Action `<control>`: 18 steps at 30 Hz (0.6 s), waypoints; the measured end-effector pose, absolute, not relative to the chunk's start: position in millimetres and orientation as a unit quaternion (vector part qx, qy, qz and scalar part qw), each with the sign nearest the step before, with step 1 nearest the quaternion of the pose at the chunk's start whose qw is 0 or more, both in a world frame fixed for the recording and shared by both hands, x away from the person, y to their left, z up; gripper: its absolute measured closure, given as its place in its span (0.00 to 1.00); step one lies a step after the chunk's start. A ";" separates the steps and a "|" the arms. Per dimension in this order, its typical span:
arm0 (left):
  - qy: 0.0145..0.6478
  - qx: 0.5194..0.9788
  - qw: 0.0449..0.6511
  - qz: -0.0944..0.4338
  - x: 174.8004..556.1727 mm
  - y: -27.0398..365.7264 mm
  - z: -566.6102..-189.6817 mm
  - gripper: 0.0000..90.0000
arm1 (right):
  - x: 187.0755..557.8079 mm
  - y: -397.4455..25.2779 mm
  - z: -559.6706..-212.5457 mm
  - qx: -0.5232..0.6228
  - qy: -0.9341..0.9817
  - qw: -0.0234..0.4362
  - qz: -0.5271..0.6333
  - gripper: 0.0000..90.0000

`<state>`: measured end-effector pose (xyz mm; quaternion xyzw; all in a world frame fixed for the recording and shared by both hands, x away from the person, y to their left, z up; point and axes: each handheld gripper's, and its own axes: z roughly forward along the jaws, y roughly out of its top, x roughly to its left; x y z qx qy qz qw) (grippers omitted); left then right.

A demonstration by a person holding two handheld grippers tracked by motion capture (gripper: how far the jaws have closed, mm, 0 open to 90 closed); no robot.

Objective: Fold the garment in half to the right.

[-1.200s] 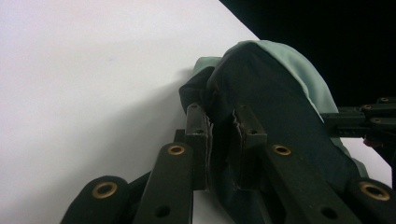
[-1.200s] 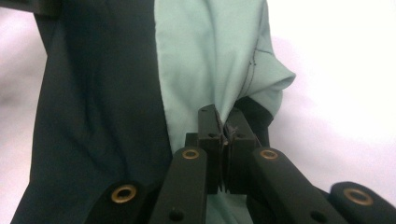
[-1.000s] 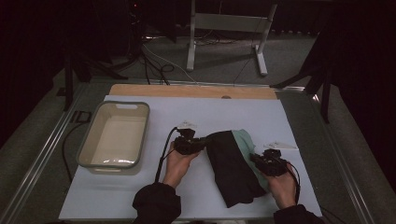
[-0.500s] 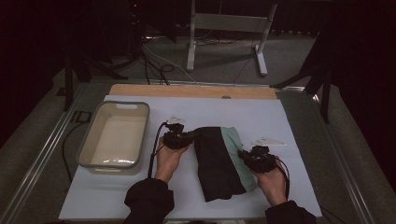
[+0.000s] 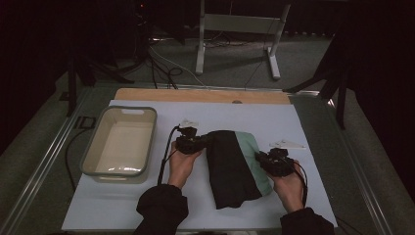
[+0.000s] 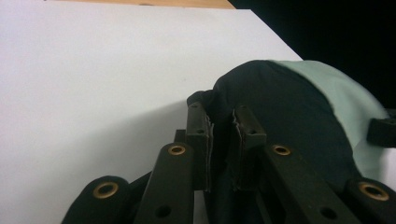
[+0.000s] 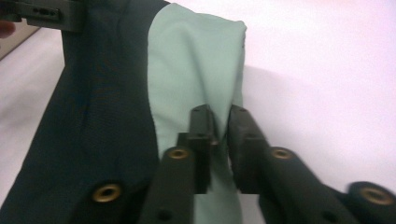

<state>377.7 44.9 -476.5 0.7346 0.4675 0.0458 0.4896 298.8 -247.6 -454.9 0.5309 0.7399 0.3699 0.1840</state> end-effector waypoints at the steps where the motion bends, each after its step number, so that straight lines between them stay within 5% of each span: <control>1: 0.468 0.735 0.489 0.046 377.9 45.0 -476.8 0.89 | 298.0 -248.4 -454.9 0.531 0.740 0.184 0.370 0.78; 10: 0.471 0.735 0.486 0.047 379.5 45.9 -478.6 0.89 | 281.5 -257.7 -458.3 0.523 0.745 0.183 0.372 0.49; 18: 0.477 0.731 0.486 0.044 383.4 45.9 -482.3 0.89 | 267.2 -264.5 -469.1 0.516 0.756 0.177 0.362 0.46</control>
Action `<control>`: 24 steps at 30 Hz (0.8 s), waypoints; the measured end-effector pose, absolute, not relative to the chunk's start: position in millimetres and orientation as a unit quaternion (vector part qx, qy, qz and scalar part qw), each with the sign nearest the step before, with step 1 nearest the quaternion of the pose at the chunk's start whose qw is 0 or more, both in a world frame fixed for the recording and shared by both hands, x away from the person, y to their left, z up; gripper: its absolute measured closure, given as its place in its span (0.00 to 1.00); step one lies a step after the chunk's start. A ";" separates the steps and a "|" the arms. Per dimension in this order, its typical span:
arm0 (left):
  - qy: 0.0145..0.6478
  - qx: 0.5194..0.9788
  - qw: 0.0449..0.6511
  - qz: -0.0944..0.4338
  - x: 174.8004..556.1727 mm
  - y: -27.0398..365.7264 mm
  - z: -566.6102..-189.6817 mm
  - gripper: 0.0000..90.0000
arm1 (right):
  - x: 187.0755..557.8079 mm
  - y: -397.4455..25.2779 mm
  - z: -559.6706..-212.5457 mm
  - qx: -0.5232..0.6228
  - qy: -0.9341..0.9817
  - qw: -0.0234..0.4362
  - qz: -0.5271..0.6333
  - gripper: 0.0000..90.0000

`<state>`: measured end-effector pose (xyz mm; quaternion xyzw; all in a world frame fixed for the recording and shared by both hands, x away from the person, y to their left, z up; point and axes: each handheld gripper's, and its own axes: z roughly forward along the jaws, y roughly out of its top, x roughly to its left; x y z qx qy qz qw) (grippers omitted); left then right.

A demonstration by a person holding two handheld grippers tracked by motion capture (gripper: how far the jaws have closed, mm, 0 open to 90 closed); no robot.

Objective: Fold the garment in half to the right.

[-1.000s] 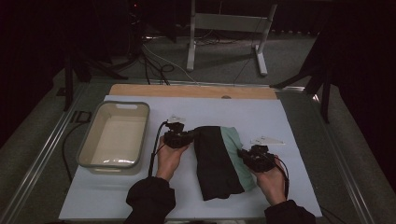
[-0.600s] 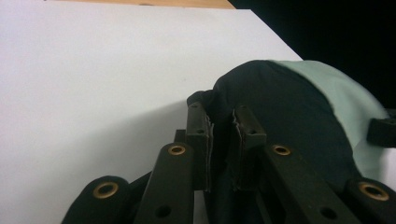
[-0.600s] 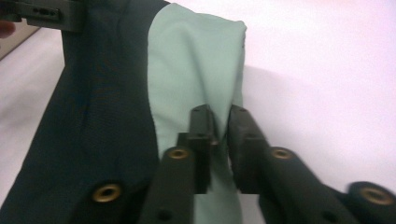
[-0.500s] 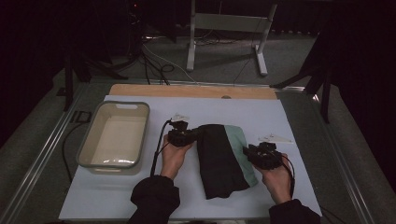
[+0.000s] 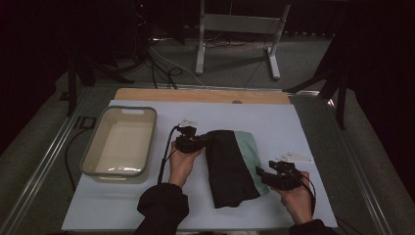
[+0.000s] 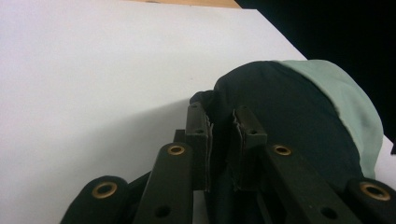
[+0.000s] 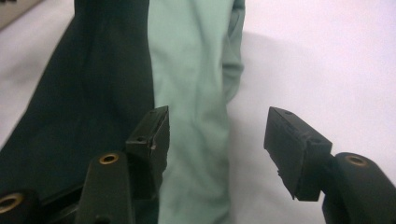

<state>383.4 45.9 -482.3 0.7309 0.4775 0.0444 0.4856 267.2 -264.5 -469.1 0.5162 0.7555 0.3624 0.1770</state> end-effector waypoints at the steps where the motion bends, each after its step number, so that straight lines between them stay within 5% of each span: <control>1: 0.478 0.730 0.485 0.044 383.9 45.8 -482.8 0.89 | 266.3 -264.6 -471.2 0.515 0.758 0.176 0.359 0.46; 24: 0.479 0.732 0.483 0.045 383.8 42.9 -485.1 0.89 | 263.5 -244.9 -502.6 0.508 0.794 0.115 0.312 0.62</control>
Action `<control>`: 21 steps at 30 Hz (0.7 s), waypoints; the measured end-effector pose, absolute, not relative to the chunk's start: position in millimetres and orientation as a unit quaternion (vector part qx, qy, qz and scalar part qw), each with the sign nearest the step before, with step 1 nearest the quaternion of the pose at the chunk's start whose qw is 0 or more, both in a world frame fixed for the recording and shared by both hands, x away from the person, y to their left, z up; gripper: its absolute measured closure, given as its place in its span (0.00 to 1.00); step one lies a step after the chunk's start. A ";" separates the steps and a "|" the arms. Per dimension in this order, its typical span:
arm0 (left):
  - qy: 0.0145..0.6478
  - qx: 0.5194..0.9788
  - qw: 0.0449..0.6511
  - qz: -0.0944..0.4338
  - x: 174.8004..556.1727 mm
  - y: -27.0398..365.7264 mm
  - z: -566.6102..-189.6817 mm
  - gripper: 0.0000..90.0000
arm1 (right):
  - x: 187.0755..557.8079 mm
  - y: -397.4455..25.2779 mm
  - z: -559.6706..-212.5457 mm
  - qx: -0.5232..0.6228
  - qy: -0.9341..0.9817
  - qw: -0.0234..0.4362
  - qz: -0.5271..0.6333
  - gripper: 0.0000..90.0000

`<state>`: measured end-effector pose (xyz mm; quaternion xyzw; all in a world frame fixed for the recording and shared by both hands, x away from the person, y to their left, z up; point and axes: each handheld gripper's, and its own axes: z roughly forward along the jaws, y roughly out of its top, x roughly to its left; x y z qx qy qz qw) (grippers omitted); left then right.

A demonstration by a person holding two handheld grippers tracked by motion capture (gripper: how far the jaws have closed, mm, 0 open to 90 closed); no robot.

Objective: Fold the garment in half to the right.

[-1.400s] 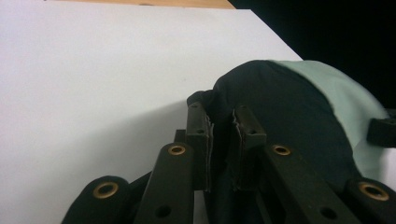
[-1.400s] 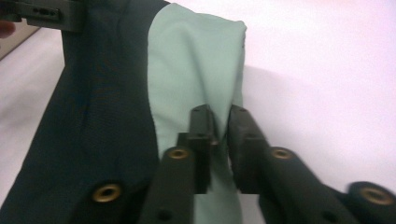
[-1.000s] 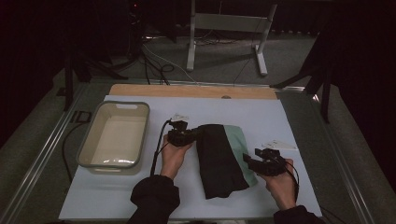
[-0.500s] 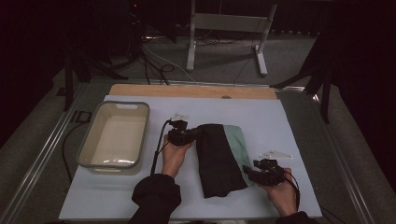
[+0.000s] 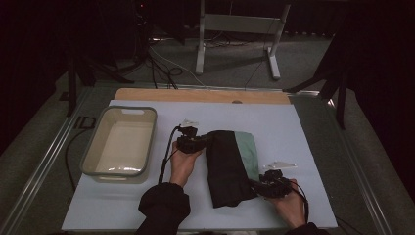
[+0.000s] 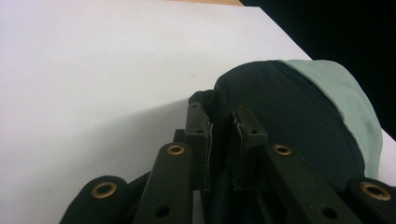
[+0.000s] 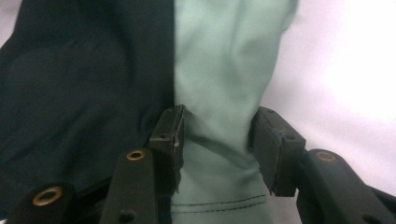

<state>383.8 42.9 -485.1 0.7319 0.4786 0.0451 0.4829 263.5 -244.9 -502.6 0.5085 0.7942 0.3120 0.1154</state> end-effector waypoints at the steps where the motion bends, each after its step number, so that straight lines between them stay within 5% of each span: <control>1: 0.478 0.732 0.483 0.045 383.7 42.8 -485.1 0.89 | 262.8 -243.4 -502.7 0.507 0.795 0.114 0.311 0.62; 5: 0.478 0.732 0.483 0.045 383.3 42.6 -484.7 0.89 | 261.3 -239.9 -504.1 0.503 0.799 0.113 0.308 0.59; 13: 0.479 0.732 0.484 0.044 383.3 42.6 -485.0 0.89 | 260.5 -240.8 -503.7 0.525 0.788 0.120 0.299 0.26; 21: 0.478 0.733 0.482 0.043 383.2 42.1 -485.4 0.89 | 256.4 -229.1 -508.6 0.517 0.802 0.113 0.278 0.36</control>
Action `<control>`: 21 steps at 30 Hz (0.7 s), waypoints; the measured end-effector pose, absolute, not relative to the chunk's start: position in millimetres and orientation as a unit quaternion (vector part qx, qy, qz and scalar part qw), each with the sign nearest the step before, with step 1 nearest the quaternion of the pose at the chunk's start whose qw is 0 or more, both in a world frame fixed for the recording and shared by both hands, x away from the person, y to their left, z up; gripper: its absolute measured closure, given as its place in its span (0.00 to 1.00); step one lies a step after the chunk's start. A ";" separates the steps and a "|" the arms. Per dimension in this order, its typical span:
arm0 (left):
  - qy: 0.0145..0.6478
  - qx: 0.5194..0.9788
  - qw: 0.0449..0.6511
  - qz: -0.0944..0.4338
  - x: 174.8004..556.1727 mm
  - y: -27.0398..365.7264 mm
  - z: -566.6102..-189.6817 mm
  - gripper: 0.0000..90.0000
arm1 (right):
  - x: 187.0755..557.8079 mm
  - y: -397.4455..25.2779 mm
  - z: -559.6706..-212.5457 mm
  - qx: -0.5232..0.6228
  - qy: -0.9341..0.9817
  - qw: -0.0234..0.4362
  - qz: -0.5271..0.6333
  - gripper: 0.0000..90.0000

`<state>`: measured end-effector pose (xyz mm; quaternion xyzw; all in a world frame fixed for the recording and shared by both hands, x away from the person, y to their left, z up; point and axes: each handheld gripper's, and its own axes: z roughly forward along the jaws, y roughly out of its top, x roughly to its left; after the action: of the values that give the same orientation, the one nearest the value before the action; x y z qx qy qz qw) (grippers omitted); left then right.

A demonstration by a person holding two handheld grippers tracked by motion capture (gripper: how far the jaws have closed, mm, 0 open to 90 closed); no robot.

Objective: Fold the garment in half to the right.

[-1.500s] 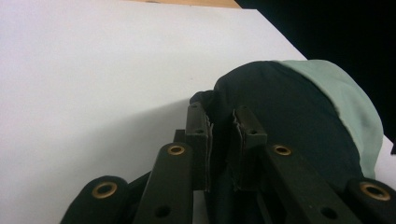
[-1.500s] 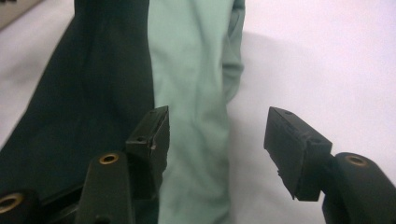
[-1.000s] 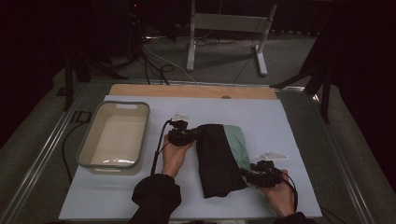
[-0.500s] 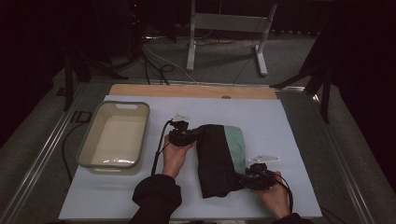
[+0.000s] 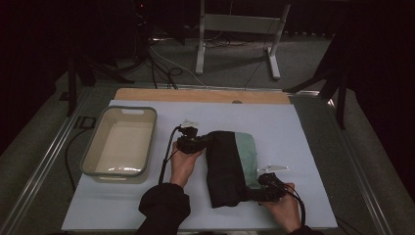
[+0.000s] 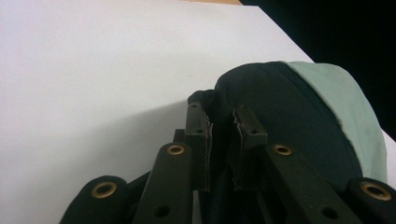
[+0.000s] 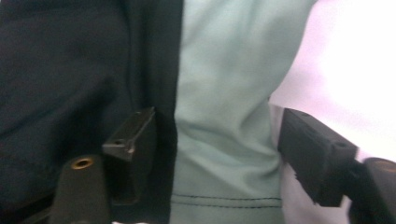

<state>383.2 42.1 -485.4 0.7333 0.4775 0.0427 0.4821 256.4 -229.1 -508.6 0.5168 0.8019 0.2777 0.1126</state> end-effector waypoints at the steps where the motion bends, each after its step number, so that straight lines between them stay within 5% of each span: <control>1: 0.477 0.733 0.483 0.042 383.1 41.8 -485.3 0.89 | 255.6 -227.9 -508.2 0.515 0.803 0.111 0.279 0.39; 10: 0.478 0.733 0.483 0.040 383.1 39.9 -485.7 0.89 | 256.0 -226.8 -505.5 0.516 0.801 0.050 0.298 0.78; 21: 0.472 0.737 0.482 0.040 379.6 39.2 -484.5 0.89 | 256.0 -225.4 -504.2 0.503 0.810 0.033 0.299 0.84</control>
<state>379.6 39.2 -484.5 0.7373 0.4715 0.0405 0.4820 256.0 -225.4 -504.2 0.5030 0.8104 0.2985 0.0329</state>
